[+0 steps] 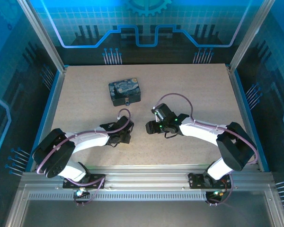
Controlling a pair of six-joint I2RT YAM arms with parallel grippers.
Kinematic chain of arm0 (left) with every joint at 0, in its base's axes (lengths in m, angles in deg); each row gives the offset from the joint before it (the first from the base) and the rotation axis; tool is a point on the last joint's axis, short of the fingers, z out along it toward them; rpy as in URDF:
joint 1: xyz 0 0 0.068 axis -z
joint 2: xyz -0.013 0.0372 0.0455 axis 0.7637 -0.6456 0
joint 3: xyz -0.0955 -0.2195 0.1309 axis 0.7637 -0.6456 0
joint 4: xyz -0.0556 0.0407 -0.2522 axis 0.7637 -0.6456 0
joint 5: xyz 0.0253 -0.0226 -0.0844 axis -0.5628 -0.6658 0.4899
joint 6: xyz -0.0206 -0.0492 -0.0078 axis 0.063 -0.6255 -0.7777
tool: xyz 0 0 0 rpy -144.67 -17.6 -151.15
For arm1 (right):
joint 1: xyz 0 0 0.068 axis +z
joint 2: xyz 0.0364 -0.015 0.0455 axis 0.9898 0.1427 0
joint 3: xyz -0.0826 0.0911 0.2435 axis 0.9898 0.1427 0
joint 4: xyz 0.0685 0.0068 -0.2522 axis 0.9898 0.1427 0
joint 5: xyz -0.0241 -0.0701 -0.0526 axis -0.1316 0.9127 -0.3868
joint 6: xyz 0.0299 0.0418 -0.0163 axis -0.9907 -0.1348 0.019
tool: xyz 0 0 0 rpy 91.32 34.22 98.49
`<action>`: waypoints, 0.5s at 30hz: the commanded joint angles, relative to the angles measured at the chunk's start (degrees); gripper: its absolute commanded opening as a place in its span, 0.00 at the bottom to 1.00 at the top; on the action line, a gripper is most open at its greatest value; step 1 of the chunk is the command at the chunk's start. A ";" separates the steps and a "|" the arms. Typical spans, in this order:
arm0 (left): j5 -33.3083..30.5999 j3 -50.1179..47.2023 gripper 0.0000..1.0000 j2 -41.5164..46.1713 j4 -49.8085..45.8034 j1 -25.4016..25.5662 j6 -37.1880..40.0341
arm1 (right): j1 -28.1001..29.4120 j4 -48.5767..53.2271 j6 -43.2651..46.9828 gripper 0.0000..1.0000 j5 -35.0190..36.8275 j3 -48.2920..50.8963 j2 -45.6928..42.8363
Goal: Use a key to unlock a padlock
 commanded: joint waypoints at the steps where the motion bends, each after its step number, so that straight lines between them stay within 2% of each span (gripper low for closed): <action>1: 1.73 -0.67 0.20 0.23 0.49 0.59 -0.18 | 0.65 -1.09 -1.74 0.61 -1.69 0.47 -1.66; 4: 1.83 -1.14 0.20 0.41 0.18 0.59 0.09 | 0.63 -1.87 -2.75 0.61 -2.00 0.47 -2.00; 8: 1.83 -0.95 0.26 0.41 -0.72 0.58 0.38 | 0.63 -2.50 -3.59 0.62 -2.07 2.48 -2.43; 15: 1.39 -1.00 0.10 0.95 -1.54 0.56 1.15 | 0.31 -2.85 -4.26 0.62 -3.19 3.19 -3.12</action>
